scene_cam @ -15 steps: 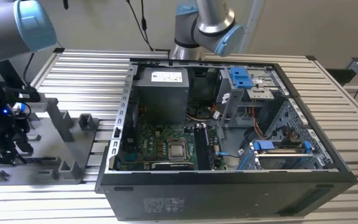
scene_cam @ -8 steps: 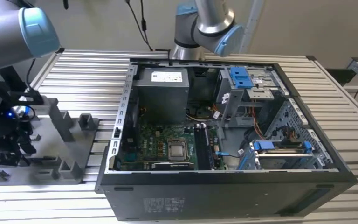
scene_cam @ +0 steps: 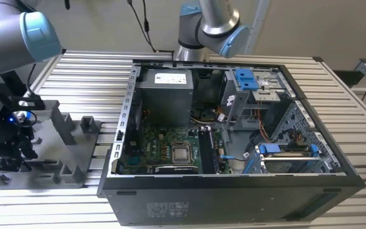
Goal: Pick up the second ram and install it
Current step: 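Pick up the second ram and move it above second insertion slot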
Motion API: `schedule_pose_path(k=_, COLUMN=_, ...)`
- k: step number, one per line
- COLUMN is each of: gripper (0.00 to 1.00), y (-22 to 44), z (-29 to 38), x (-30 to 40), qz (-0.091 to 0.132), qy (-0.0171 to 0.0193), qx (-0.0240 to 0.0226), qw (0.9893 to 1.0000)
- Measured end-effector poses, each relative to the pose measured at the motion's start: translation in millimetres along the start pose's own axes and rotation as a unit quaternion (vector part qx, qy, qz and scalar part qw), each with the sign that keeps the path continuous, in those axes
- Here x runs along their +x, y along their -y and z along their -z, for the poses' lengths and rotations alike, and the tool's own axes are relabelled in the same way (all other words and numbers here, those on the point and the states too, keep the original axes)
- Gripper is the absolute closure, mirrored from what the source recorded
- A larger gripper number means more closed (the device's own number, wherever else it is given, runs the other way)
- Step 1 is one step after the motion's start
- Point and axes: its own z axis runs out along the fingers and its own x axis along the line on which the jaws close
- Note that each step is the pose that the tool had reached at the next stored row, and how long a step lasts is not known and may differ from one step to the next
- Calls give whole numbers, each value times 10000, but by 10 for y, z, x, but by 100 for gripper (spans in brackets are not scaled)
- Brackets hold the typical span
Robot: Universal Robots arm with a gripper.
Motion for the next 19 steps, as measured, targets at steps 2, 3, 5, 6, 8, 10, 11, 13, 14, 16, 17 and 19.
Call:
schedule_pose_path(k=2, gripper=58, y=-2, z=3, x=5, qz=1, qy=17, qx=0, qw=10000)
schedule_pose_path(k=3, gripper=58, y=-2, z=5, x=9, qz=3, qy=27, qx=1, qw=10000)
schedule_pose_path(k=5, gripper=58, y=-3, z=10, x=11, qz=8, qy=37, qx=3, qw=10000)
schedule_pose_path(k=6, gripper=58, y=-4, z=11, x=12, qz=9, qy=41, qx=3, qw=10000)
schedule_pose_path(k=8, gripper=58, y=-7, z=21, x=16, qz=11, qy=51, qx=4, qw=10000)
schedule_pose_path(k=10, gripper=58, y=-19, z=26, x=22, qz=11, qy=59, qx=4, qw=10000)
schedule_pose_path(k=11, gripper=58, y=-24, z=26, x=24, qz=11, qy=59, qx=4, qw=10000)
schedule_pose_path(k=13, gripper=58, y=-24, z=26, x=24, qz=11, qy=59, qx=4, qw=10000)
schedule_pose_path(k=14, gripper=58, y=-25, z=26, x=24, qz=11, qy=59, qx=4, qw=10000)
schedule_pose_path(k=16, gripper=58, y=-24, z=26, x=24, qz=12, qy=59, qx=4, qw=10000)
schedule_pose_path(k=17, gripper=58, y=-25, z=26, x=24, qz=12, qy=59, qx=4, qw=10000)
schedule_pose_path(k=19, gripper=60, y=-25, z=27, x=24, qz=12, qy=59, qx=4, qw=10000)
